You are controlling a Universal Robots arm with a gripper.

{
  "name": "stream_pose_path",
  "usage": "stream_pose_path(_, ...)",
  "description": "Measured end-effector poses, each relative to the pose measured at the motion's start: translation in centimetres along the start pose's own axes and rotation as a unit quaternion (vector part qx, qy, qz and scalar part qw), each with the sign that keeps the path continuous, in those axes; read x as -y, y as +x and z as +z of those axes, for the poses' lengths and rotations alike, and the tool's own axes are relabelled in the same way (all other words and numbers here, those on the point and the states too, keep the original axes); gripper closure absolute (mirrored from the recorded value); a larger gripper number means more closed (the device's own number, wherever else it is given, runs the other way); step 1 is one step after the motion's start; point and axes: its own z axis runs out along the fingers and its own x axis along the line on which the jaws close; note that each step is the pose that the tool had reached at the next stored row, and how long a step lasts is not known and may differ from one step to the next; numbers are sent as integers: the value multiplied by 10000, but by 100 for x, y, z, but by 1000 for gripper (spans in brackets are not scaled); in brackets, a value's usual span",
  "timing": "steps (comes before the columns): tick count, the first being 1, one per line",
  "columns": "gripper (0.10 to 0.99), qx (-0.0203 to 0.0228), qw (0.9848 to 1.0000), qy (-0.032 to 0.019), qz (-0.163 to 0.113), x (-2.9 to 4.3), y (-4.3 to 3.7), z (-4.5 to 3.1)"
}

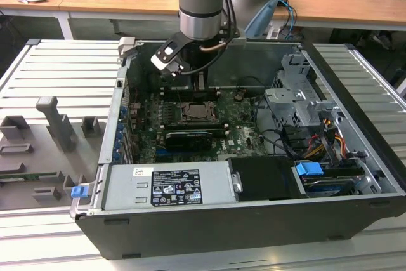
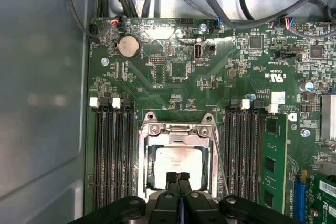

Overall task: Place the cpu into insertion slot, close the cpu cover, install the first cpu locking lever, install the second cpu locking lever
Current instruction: 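Install the first cpu locking lever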

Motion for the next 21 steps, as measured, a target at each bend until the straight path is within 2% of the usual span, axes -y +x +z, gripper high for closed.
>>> stream_pose_path(3,980,0,10000,0,0,-2,1,-46)
stream_pose_path(12,980,9,10000,0,-1,-9,9,-249)
stream_pose_path(16,980,9,10000,2,-78,-9,11,-260)
stream_pose_path(21,980,22,9987,15,-512,-9,10,-260)
